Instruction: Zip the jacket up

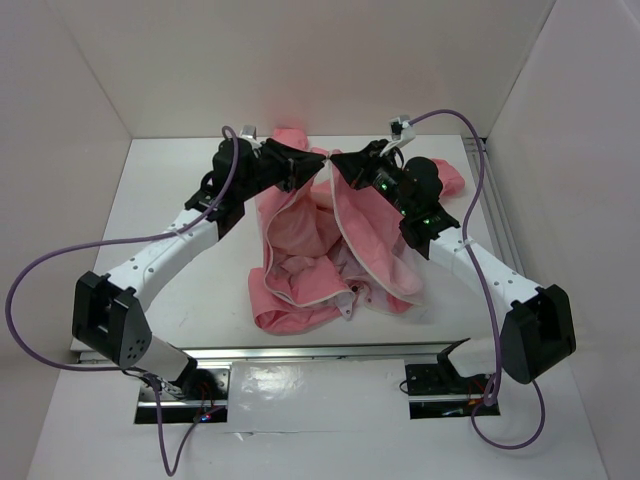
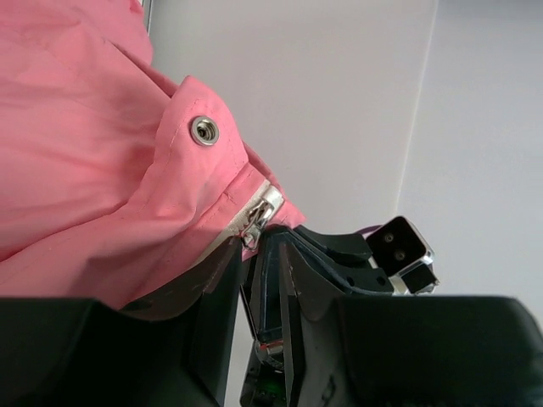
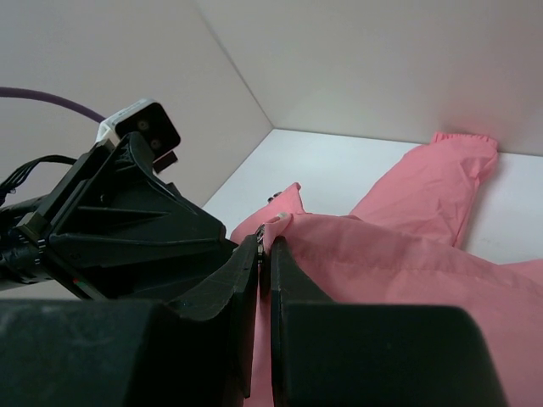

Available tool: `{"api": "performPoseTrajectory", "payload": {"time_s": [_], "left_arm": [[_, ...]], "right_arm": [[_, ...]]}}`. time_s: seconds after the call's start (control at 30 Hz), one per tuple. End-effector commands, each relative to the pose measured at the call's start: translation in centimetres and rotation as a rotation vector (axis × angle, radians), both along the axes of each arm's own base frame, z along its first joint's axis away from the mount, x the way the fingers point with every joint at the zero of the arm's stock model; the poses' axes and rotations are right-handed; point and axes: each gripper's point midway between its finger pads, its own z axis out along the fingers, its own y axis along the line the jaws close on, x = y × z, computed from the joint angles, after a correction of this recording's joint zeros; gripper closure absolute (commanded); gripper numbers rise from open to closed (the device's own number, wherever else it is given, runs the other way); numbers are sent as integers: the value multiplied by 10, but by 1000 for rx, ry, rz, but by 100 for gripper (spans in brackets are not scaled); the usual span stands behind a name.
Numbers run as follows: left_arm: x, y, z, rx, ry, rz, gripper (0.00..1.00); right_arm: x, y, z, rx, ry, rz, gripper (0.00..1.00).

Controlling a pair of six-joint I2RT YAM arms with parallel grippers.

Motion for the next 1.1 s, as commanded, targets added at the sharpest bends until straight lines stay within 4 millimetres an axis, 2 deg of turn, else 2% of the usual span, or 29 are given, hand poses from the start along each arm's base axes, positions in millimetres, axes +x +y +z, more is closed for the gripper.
{"api": "performPoseTrajectory", "payload": {"time_s": [0.0, 0.03, 0.1, 0.2, 0.23, 0.33, 0.37, 0.4, 0.5, 0.53, 1.07], "left_arm": [[5, 3, 8, -64, -3, 7, 64], [8, 1, 3, -59, 7, 8, 64], [7, 0, 10, -68, -10, -2, 65], [9, -1, 5, -65, -2, -2, 68], [9, -1, 5, -65, -2, -2, 70], [10, 0, 2, -69, 14, -12, 76], [11, 0, 5, -75, 0, -13, 79], [10, 0, 0, -71, 10, -13, 86], [8, -2, -2, -80, 19, -30, 93], [10, -3, -6, -76, 27, -29, 100], [8, -2, -13, -13, 53, -33, 100]], "right_arm": [[-11, -9, 51, 43, -114, -6, 100], [-11, -9, 51, 43, -114, -6, 100], [-10, -9, 49, 30, -112, -8, 100], [-10, -9, 49, 30, -112, -8, 100], [-11, -9, 55, 38, -128, -8, 100], [-11, -9, 56, 45, -123, -6, 100], [-11, -9, 56, 45, -123, -6, 100], [-11, -9, 56, 45, -123, -6, 100], [-11, -9, 56, 45, -123, -6, 100], [-11, -9, 56, 45, -123, -6, 100], [10, -34, 71, 79, -183, -228, 100]]}}
